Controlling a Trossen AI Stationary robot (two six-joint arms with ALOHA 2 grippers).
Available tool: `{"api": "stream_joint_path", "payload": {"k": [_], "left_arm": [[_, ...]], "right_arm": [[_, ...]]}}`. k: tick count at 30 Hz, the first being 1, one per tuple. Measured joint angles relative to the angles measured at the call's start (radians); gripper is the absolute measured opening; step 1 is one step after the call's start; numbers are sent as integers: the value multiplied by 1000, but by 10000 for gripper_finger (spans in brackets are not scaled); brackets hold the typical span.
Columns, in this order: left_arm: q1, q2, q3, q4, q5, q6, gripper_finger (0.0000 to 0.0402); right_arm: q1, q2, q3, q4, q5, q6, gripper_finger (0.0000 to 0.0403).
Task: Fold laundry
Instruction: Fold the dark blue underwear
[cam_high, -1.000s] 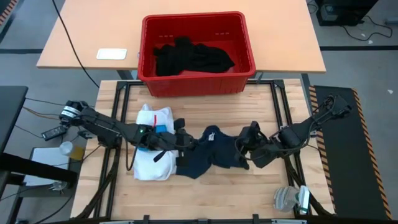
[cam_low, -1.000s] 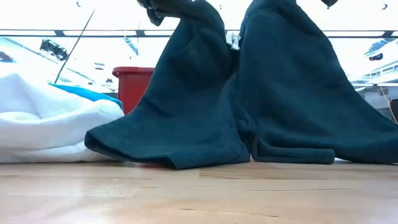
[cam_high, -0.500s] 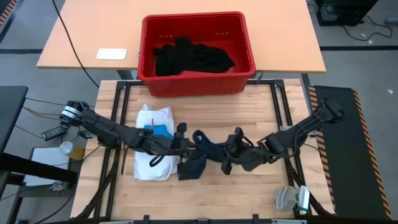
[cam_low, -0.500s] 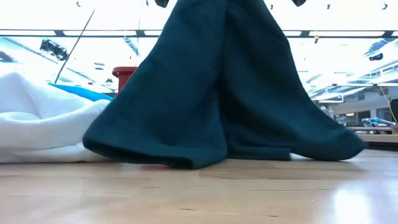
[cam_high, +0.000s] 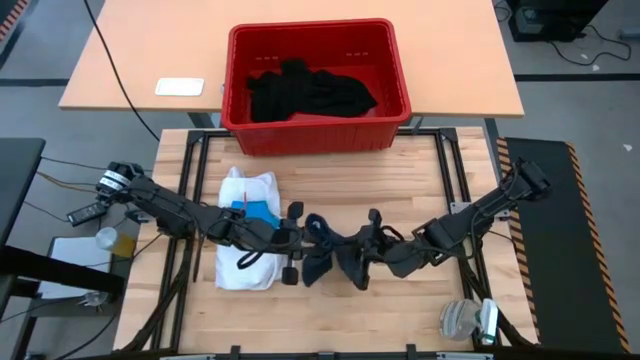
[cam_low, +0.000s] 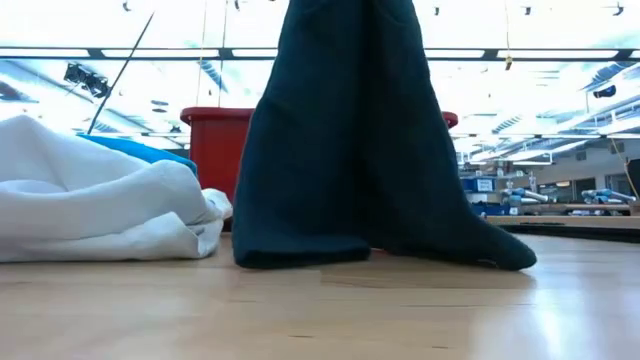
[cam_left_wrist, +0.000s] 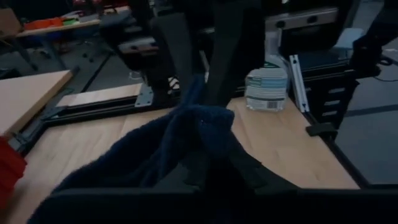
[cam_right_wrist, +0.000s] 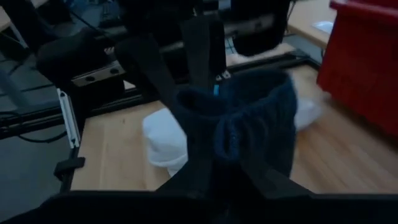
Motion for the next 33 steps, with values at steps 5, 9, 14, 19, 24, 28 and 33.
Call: {"api": "stream_joint_path", "payload": {"k": [5, 9, 14, 19, 24, 28, 33], "left_arm": [[-1, 10, 0, 12, 21, 21, 75], [-1, 32, -2, 52, 36, 53, 109], [-2, 34, -3, 60, 39, 74, 130], [-10, 35, -3, 41, 39, 78, 132], [-10, 34, -3, 36, 38, 79, 132], [-12, 34, -3, 37, 36, 84, 133], [-16, 33, -1, 48, 35, 83, 133]], "right_arm": [[4, 0, 0, 80, -25, -129, 93], [0, 0, 0, 92, -79, -140, 146], [-18, 17, 0, 72, -146, -106, 203], [-31, 44, 0, 69, -157, -94, 230], [-28, 52, 1, 74, -135, -94, 231], [-27, 57, 0, 82, -103, -94, 222], [-27, 59, 0, 99, -103, -95, 187]]}}
